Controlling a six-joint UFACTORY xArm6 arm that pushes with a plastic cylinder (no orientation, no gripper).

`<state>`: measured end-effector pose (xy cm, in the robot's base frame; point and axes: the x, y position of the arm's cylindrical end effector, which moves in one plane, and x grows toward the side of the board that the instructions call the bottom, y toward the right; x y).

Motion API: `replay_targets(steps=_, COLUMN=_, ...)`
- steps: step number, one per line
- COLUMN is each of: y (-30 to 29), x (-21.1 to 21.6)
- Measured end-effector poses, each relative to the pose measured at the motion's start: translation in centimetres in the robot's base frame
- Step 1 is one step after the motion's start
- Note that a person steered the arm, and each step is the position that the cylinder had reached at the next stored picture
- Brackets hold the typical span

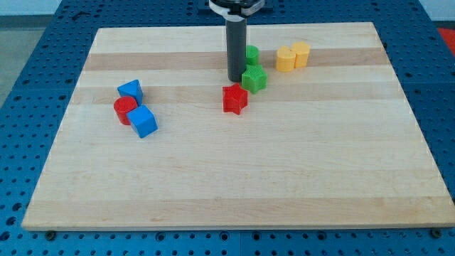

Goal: Move the green circle and the green star towards the red star

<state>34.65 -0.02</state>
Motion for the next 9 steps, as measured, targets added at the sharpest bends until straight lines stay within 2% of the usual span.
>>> replay_targets(steps=1, y=-1.5, x=-0.3)
replay_targets(steps=2, y=-5.3, x=-1.7)
replay_targets(steps=3, y=-5.5, x=-6.5)
replay_targets(steps=4, y=-1.4, x=-7.9)
replay_targets(steps=6, y=0.4, x=-6.7)
replay_targets(steps=7, y=3.6, x=-6.7)
replay_targets(steps=9, y=4.1, x=-6.7)
